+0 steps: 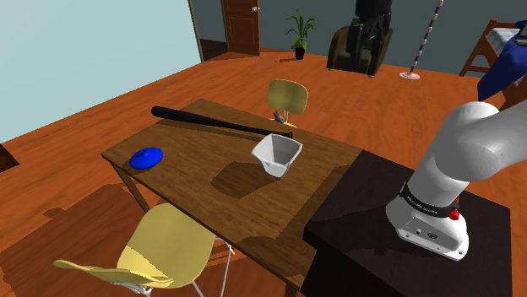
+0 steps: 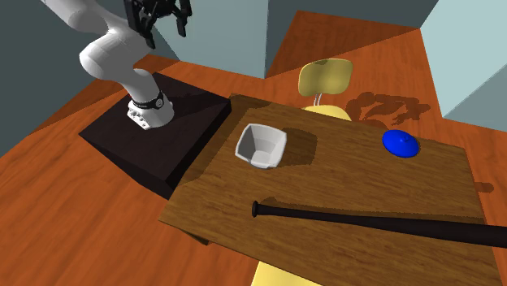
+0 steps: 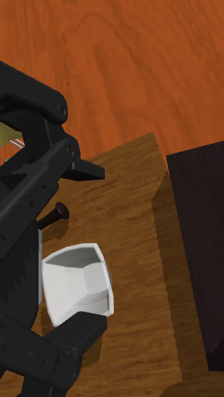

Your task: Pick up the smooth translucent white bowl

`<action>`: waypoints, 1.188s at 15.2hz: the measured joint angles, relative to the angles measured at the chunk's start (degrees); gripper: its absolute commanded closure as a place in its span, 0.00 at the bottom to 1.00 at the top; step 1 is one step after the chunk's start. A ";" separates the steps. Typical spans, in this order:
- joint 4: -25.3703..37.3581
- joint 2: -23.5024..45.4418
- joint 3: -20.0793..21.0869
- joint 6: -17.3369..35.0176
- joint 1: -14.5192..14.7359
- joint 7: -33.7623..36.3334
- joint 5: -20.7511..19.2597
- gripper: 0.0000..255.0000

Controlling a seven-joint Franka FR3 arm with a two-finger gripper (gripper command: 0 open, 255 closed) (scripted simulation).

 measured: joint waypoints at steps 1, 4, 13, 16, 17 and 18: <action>0.00 0.00 0.00 0.00 0.00 0.00 0.00 0.00; -2.28 1.70 1.45 3.84 0.39 1.69 0.29 0.00; -6.42 13.61 7.51 19.41 1.39 9.18 -0.18 0.00; -6.88 18.82 9.32 24.75 1.33 11.83 -1.28 0.00; -6.96 20.58 10.01 26.43 1.36 12.92 -1.69 0.00; -6.10 22.76 10.67 27.61 1.30 13.94 -2.23 0.00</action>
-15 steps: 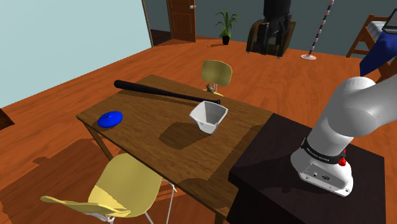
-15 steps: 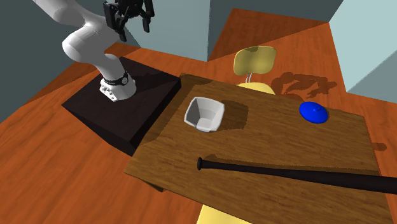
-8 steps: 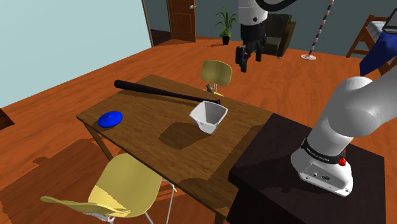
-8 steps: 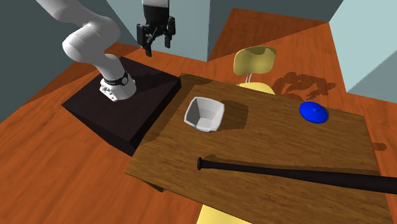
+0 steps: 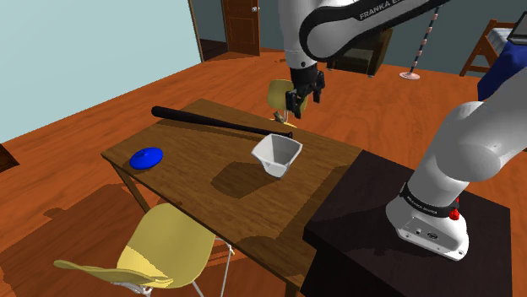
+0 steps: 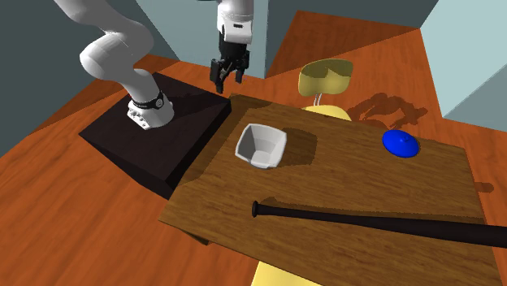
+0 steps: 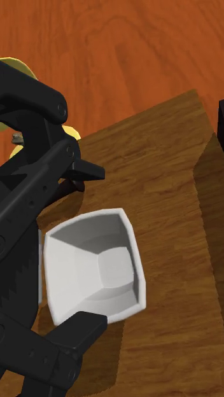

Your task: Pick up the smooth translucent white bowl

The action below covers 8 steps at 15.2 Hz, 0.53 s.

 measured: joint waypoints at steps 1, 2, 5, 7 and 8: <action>0.60 2.10 0.61 1.31 -0.07 1.03 -0.63 0.00; 1.15 4.33 1.26 2.78 -0.12 2.23 -1.34 0.00; 2.70 10.98 2.93 7.04 -0.27 5.97 -4.03 0.00; 4.37 15.11 3.88 8.84 -0.19 8.55 -6.02 0.00; 5.06 17.07 4.13 9.75 -0.22 9.65 -7.13 0.00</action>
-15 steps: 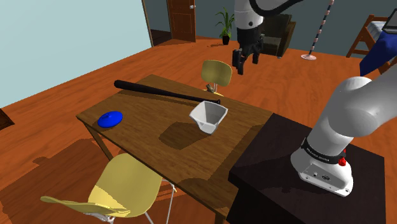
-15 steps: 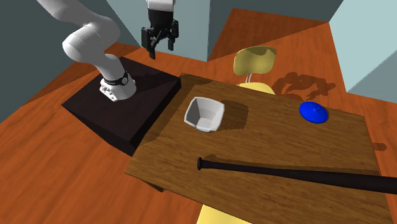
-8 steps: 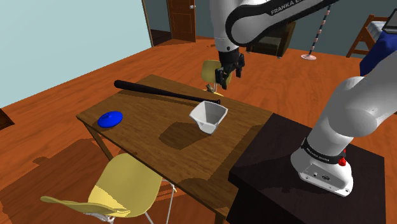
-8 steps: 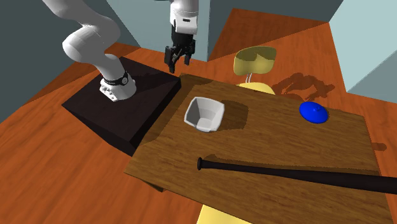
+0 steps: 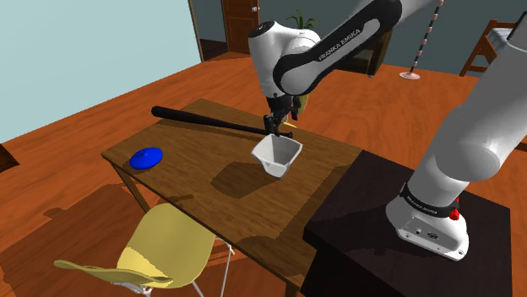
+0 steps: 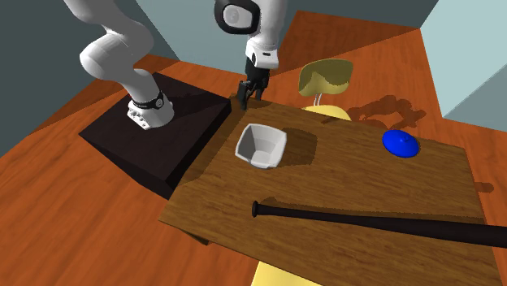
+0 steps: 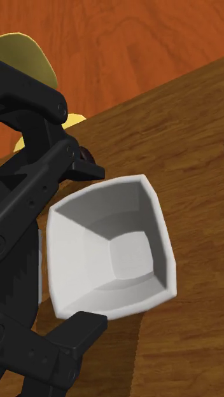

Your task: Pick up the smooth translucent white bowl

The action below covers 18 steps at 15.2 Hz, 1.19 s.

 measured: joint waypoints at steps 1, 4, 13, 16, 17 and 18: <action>1.26 2.73 0.26 1.06 0.00 1.37 -1.40 0.00; 4.20 9.32 0.79 3.23 0.64 5.47 -5.24 0.00; 19.34 30.84 -1.43 5.43 4.95 14.73 -16.10 0.00; 21.12 34.00 -2.03 6.25 5.83 16.12 -17.44 0.00; 21.17 34.67 -2.26 6.82 5.86 16.39 -17.82 0.00; 21.48 35.37 -2.41 7.13 6.01 16.69 -18.08 0.00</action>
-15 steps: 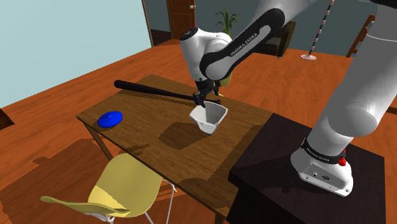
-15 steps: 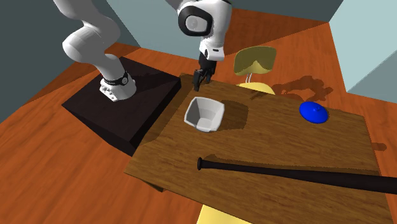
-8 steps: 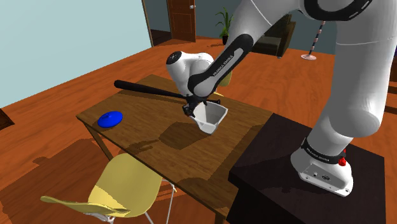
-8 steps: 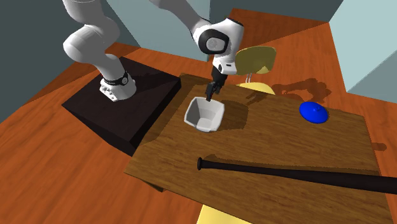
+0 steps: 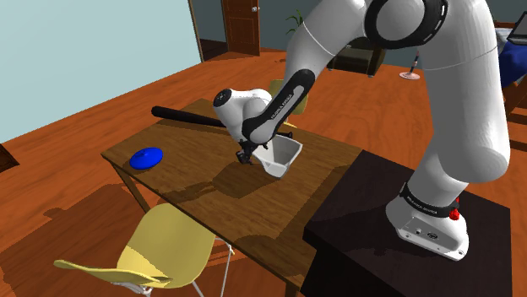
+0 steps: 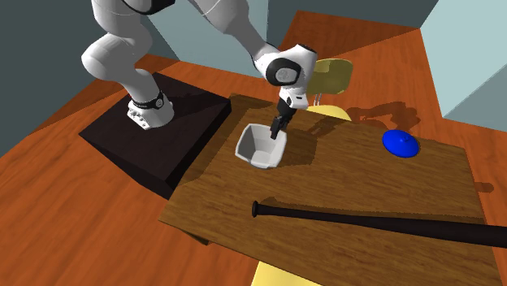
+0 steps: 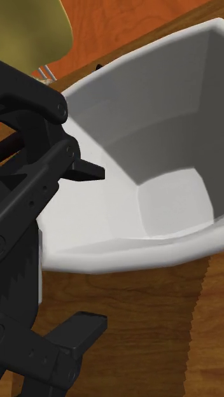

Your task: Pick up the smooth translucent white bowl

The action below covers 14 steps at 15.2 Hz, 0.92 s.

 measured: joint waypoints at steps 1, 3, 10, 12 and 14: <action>0.00 0.59 -0.17 0.52 0.10 0.35 -0.33 0.00; 0.04 1.57 -0.46 1.35 0.25 0.89 -0.85 0.00; 0.16 1.97 -0.59 1.61 0.32 1.11 -1.06 1.00; 0.15 1.96 -0.59 1.60 0.31 1.11 -1.06 1.00; 0.22 2.02 -0.59 1.57 0.34 1.14 -1.06 1.00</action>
